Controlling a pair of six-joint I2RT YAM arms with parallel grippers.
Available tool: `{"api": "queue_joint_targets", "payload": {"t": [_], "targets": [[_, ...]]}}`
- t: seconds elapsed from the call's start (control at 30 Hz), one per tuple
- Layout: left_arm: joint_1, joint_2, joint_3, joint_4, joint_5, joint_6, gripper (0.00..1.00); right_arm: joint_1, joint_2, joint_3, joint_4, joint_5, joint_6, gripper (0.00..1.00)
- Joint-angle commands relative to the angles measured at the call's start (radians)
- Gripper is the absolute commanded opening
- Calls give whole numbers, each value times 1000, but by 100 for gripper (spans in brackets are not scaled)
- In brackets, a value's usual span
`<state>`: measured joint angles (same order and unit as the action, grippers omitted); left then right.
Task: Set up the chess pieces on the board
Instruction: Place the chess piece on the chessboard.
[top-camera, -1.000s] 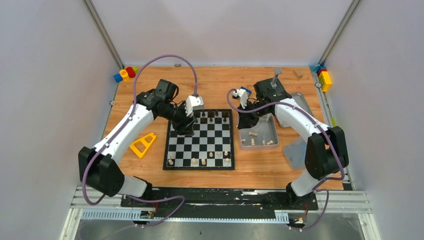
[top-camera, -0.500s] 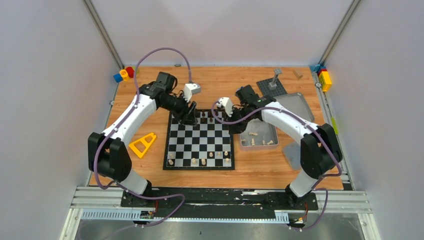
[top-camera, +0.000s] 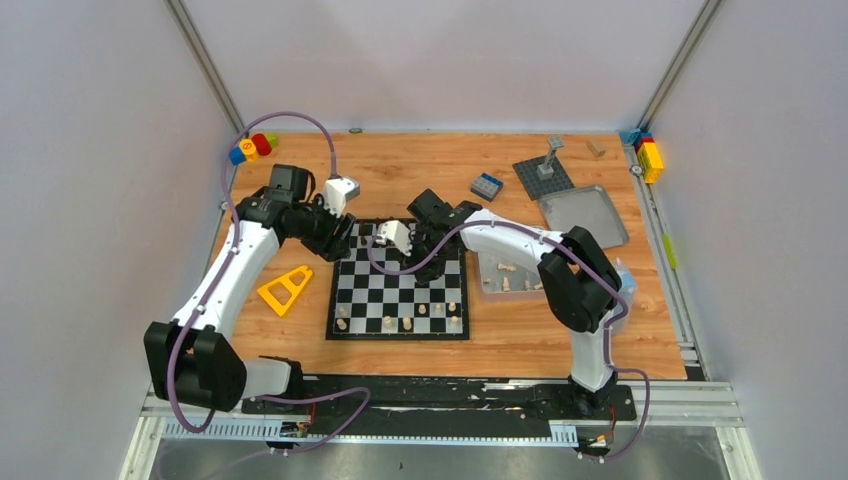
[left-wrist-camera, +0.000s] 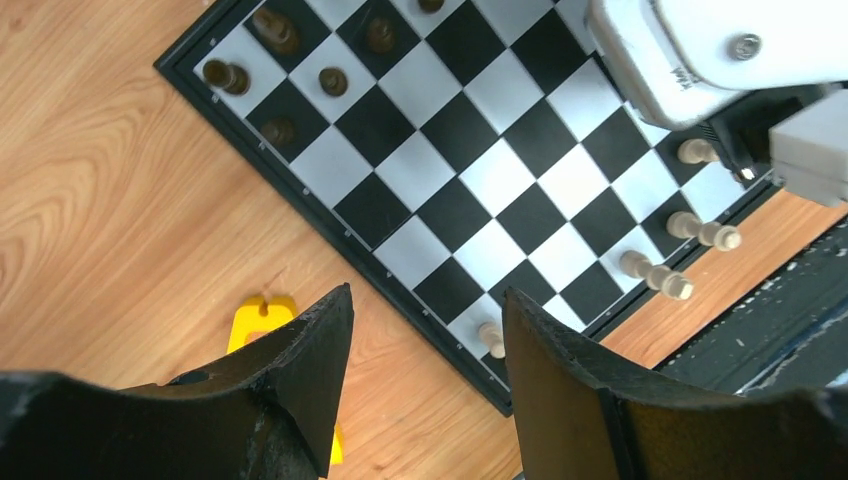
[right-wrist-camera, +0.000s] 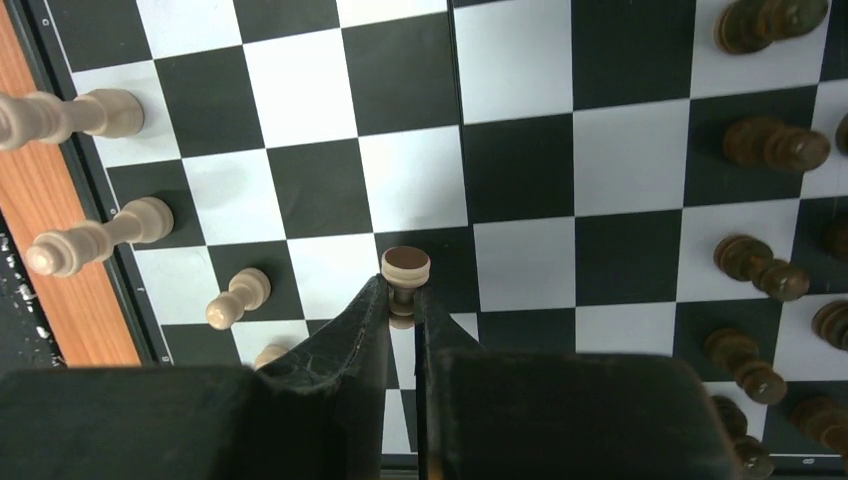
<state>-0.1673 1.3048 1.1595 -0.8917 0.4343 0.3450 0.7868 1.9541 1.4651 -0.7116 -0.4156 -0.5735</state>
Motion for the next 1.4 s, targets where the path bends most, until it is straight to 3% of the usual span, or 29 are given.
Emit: {"api": "queue_joint_targets", "payload": {"t": [0.0,0.3,0.53,0.73,0.97,1.2,1.37], "targets": [[3,-34,-43,40,-104,0,64,24,12,66,34,67,-35,5],[3,11,-66,76,-113,0,65,53,28,55,38,108,-52,12],[3,80,-48,87,-41,-4,64,60,8,51,55,95,-37,10],[3,217,36,41,212,-52,63,59,-74,37,105,67,20,9],[2,428,237,-116,517,-83,59,48,-192,-52,266,65,124,11],[-3,565,325,-158,684,-130,57,46,-213,-49,322,90,190,12],[-24,592,336,-160,724,-143,57,45,-194,-29,322,99,209,12]]}}
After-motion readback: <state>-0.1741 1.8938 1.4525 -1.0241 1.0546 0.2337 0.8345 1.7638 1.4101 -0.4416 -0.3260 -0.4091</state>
